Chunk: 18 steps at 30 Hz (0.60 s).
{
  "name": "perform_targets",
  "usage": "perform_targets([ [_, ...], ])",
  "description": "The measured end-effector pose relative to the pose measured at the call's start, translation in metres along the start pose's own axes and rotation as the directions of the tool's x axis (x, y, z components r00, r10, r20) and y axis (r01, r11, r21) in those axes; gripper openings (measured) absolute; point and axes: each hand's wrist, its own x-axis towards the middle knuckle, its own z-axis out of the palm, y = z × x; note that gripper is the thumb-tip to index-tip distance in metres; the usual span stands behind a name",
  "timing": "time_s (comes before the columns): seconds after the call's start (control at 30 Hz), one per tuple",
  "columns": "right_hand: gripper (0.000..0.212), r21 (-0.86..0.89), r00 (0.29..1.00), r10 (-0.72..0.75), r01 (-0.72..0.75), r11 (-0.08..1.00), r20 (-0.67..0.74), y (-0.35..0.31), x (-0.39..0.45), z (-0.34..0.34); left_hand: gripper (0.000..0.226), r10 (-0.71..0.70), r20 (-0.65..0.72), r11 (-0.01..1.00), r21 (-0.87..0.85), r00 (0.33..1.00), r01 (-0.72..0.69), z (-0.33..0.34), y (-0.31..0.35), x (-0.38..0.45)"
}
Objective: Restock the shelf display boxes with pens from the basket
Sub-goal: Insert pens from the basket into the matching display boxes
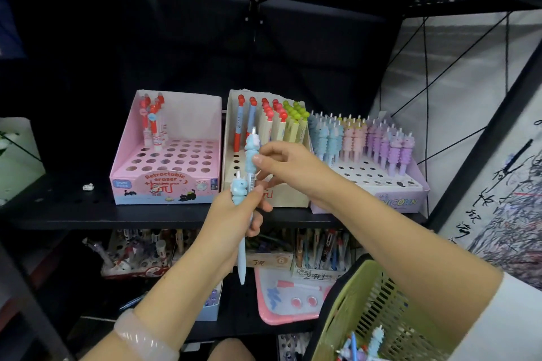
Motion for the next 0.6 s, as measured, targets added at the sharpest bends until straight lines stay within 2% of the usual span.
perform_targets([
  [0.1, 0.006, 0.092, 0.996, 0.018, -0.01, 0.996, -0.09, 0.005, -0.002, -0.006, 0.013, -0.03, 0.038, 1.0, 0.008, 0.999, 0.029, 0.012, 0.0, 0.003],
  [0.17, 0.006, 0.154, 0.967, 0.009, 0.032, 0.988, -0.254, 0.006, -0.002, -0.019, 0.016, -0.072, 0.063, 0.997, 0.042, 0.995, 0.07, 0.017, -0.002, 0.003],
  [0.23, 0.01, 0.179, 0.888, -0.012, 0.106, 0.978, -0.461, 0.009, -0.002, -0.04, 0.019, -0.112, 0.07, 0.989, 0.103, 0.991, 0.105, 0.02, -0.006, 0.003],
  [0.33, 0.007, -0.048, 0.72, -0.125, 0.125, 0.991, -0.683, 0.021, -0.003, -0.078, 0.019, -0.147, 0.058, 0.979, 0.152, 0.987, 0.137, 0.025, -0.012, 0.005],
  [0.4, 0.009, -0.242, 0.648, -0.196, 0.019, 0.97, -0.736, 0.034, -0.003, -0.101, 0.018, -0.171, 0.038, 0.976, 0.144, 0.985, 0.164, 0.029, -0.012, 0.009],
  [0.5, 0.012, -0.34, 0.675, -0.175, -0.119, 0.933, -0.717, 0.052, 0.001, -0.122, 0.013, -0.239, 0.04, 0.971, -0.021, 0.97, 0.24, 0.034, -0.008, 0.013],
  [0.6, 0.019, -0.352, 0.687, -0.151, -0.163, 0.922, -0.711, 0.064, 0.006, -0.131, 0.02, -0.254, 0.06, 0.956, -0.136, 0.965, 0.26, 0.038, -0.005, 0.015],
])
